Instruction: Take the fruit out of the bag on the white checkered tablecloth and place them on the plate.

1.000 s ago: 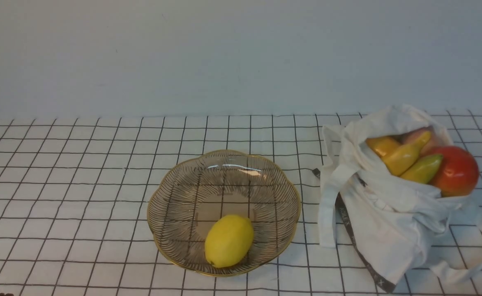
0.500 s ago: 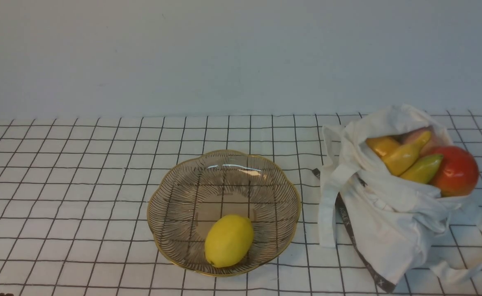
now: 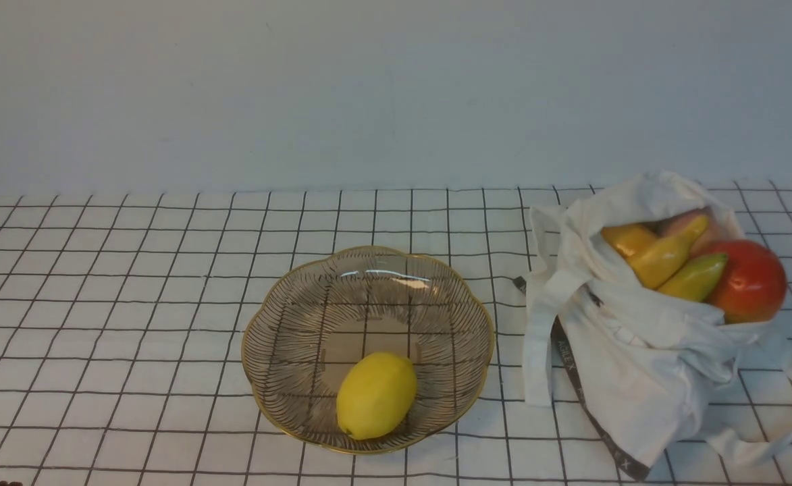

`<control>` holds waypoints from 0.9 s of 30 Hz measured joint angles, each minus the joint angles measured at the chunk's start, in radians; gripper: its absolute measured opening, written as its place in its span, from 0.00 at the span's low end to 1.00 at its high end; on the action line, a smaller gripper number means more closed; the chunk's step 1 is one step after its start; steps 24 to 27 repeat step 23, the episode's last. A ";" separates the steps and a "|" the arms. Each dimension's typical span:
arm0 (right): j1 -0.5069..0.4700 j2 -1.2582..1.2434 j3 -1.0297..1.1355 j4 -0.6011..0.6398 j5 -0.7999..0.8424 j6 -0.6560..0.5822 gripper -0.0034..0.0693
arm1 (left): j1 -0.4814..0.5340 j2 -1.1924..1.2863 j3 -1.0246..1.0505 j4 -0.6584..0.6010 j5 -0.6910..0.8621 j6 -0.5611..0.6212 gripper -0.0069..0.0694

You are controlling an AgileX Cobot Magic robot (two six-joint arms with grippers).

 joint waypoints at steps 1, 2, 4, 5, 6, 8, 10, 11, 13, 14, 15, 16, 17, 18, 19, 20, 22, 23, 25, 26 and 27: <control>0.000 0.000 0.000 0.000 0.000 0.000 0.03 | 0.000 0.000 0.000 0.000 0.000 0.000 0.08; 0.000 0.000 0.000 0.000 0.000 0.000 0.03 | 0.000 0.000 0.000 0.000 0.000 0.000 0.08; 0.000 0.000 0.000 0.000 0.000 0.000 0.03 | 0.000 0.000 0.000 0.000 0.000 0.000 0.08; 0.000 0.000 0.000 0.000 0.000 0.000 0.03 | 0.000 0.000 0.000 0.000 0.000 0.000 0.08; 0.000 0.000 0.000 0.000 0.000 0.000 0.03 | 0.000 0.000 0.000 0.000 0.000 0.000 0.08; 0.000 0.000 0.000 0.000 0.000 0.003 0.03 | 0.000 0.000 0.000 0.000 0.000 0.005 0.08; 0.000 0.000 0.000 0.000 0.000 0.013 0.03 | 0.000 0.000 0.000 0.000 0.000 0.000 0.08; 0.000 0.000 0.000 0.000 0.000 0.017 0.03 | 0.000 0.000 0.000 0.000 0.000 0.005 0.08; 0.000 0.000 0.000 0.000 0.000 0.017 0.03 | 0.000 0.000 0.000 0.000 0.000 0.000 0.08; 0.000 0.000 0.000 0.000 0.000 0.017 0.03 | 0.000 0.000 0.000 0.000 0.000 0.000 0.08; 0.000 0.000 0.000 0.000 0.000 0.017 0.03 | 0.000 0.000 0.000 0.000 0.000 0.000 0.08; 0.000 0.000 0.000 0.000 0.000 0.017 0.03 | 0.000 0.000 0.000 0.000 0.000 0.000 0.08; 0.000 0.000 0.000 0.000 0.000 0.017 0.03 | 0.000 0.000 0.000 0.000 0.000 0.000 0.08; 0.000 0.000 0.000 0.000 0.000 0.017 0.03 | 0.000 0.000 0.000 0.000 0.000 0.005 0.08; 0.000 0.000 0.000 0.000 0.000 0.017 0.03 | 0.000 0.000 0.000 0.000 0.000 0.005 0.08; 0.000 0.000 0.000 0.000 0.000 0.017 0.03 | 0.000 0.000 0.000 0.000 0.000 0.000 0.08; 0.000 0.000 0.000 0.000 0.000 0.016 0.03 | 0.000 0.000 0.000 0.000 0.000 0.000 0.08; 0.000 0.000 0.000 0.000 0.000 0.016 0.03 | 0.000 0.000 0.000 0.000 0.000 0.000 0.08; 0.000 0.000 0.000 0.000 0.000 0.016 0.03 | 0.000 0.000 0.000 0.000 0.000 0.000 0.08; 0.000 0.000 0.000 0.000 0.000 0.016 0.03 | 0.000 0.000 0.000 0.000 0.000 0.000 0.08; 0.000 0.000 0.000 0.000 0.000 0.016 0.03 | 0.000 0.000 0.000 0.000 0.000 0.000 0.08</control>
